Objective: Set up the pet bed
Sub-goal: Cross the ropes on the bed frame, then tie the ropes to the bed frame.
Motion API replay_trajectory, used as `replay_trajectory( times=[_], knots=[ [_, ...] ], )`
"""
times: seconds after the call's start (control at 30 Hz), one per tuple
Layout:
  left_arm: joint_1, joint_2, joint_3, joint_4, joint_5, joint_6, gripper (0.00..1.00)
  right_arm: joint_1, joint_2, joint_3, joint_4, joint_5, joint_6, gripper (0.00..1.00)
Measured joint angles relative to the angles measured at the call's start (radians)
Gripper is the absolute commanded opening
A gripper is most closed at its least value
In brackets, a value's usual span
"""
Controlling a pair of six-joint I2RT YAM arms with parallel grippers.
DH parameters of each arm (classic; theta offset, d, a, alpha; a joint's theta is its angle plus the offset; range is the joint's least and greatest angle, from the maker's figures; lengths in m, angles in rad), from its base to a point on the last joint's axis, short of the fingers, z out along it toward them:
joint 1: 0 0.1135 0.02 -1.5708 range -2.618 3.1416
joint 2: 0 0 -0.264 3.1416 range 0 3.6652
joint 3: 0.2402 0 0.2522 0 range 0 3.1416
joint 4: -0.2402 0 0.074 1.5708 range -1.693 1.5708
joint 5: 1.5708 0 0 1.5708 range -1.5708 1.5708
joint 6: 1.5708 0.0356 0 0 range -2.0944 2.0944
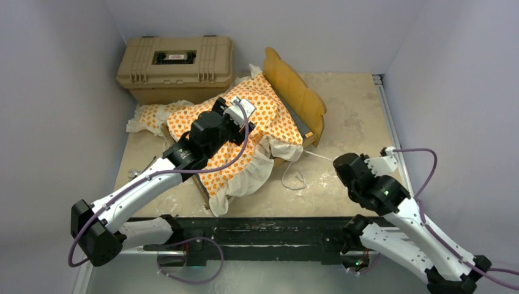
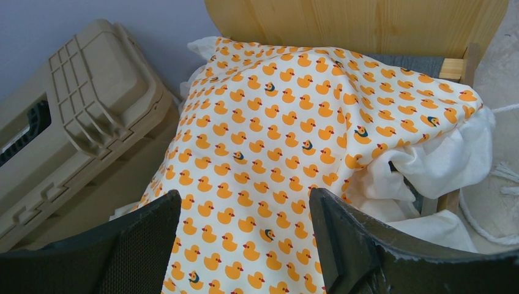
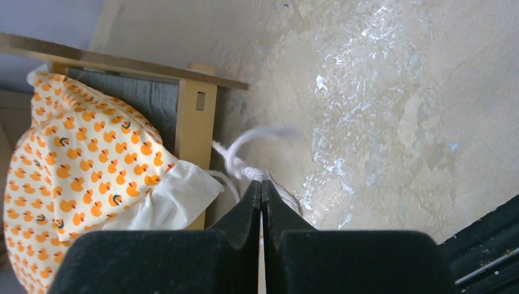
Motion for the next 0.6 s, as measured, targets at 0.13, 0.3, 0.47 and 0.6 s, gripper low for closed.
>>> replay_trajectory(
  times=[0.13, 0.3, 0.47, 0.6],
  knots=[
    [0.0, 0.0, -0.001, -0.001, 0.004, 0.0, 0.76, 0.0, -0.075, 0.0, -0.051, 0.001, 0.037, 0.16],
    [0.0, 0.01, -0.001, -0.002, 0.04, -0.002, 0.76, -0.001, -0.051, 0.0, -0.046, -0.004, -0.026, 0.51],
    [0.0, 0.04, 0.005, -0.027, 0.075, -0.01, 0.77, -0.001, 0.127, 0.007, 0.126, -0.089, -0.307, 0.61],
    [0.0, 0.083, 0.058, -0.091, 0.109, -0.045, 0.77, -0.001, 0.313, 0.006, 0.285, -0.204, -0.509, 0.57]
  ],
)
